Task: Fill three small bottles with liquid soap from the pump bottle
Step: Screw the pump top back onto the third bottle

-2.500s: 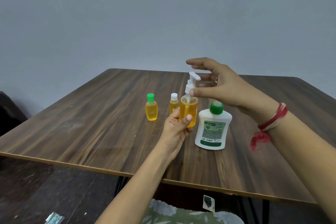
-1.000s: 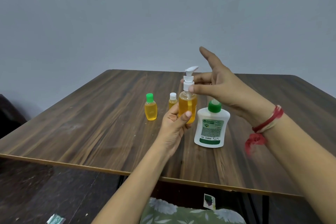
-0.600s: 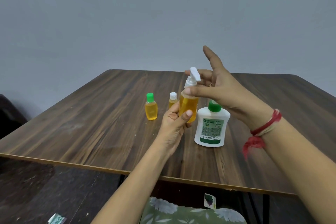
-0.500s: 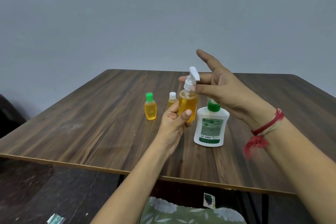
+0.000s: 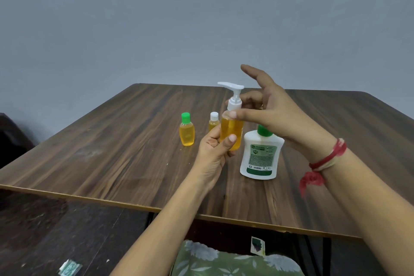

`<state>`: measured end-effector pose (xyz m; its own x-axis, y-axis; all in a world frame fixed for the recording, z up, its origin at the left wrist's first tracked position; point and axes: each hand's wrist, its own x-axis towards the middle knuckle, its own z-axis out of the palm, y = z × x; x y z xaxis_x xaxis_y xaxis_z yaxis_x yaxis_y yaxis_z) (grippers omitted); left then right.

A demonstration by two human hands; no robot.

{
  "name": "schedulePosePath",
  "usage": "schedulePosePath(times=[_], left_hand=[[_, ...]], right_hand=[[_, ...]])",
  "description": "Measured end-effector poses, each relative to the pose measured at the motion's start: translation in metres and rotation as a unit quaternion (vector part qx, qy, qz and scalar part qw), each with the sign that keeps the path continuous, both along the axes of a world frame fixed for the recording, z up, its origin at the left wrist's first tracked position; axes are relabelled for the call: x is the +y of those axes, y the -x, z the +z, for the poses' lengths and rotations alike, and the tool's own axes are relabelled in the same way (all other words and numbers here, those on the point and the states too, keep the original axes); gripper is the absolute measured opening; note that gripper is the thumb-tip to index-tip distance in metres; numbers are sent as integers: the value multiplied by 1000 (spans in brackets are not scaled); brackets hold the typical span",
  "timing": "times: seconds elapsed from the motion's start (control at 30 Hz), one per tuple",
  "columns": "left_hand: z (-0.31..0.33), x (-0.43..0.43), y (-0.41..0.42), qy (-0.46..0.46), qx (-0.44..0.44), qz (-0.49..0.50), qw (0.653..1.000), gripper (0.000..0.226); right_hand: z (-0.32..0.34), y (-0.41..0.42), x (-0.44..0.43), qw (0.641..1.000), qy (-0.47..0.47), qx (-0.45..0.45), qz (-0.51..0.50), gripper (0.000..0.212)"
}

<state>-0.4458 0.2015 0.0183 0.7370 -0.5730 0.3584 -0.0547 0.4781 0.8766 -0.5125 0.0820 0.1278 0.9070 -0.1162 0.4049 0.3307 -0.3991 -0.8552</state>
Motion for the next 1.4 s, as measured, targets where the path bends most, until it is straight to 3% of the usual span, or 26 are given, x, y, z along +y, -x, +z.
schedulePosePath(times=[0.1, 0.27, 0.43, 0.5, 0.63, 0.77, 1.03, 1.13, 1.23, 1.4], left_hand=[[-1, 1, -2, 0, 0, -1, 1000, 55], [-1, 0, -2, 8, -2, -11, 1000, 51], [0, -2, 0, -5, -8, 10, 1000, 56], [-1, -2, -1, -3, -3, 12, 1000, 56], [1, 2, -3, -2, -1, 6, 1000, 58], [4, 1, -4, 9, 0, 0, 1000, 53], [-1, -5, 1, 14, 15, 8, 1000, 53], [1, -1, -1, 15, 14, -5, 1000, 52], [4, 3, -2, 6, 3, -25, 1000, 56], [4, 4, -1, -1, -3, -41, 999, 55]], right_hand=[[6, 2, -5, 1000, 18, -9, 21, 78], [9, -1, -7, 992, 59, 40, 100, 76], [-2, -7, 2, 998, 54, -16, -34, 66], [-8, -11, 7, 993, 63, -31, -90, 73], [-6, -9, 4, 999, 32, -1, -40, 104], [4, -2, -1, 998, -31, 10, 49, 92], [-8, -11, 9, 993, 46, -45, -100, 86], [-12, -10, 8, 998, 14, -38, -45, 99], [-3, -2, 4, 997, -38, -5, 71, 85], [10, 3, 0, 989, 17, 40, 139, 69]])
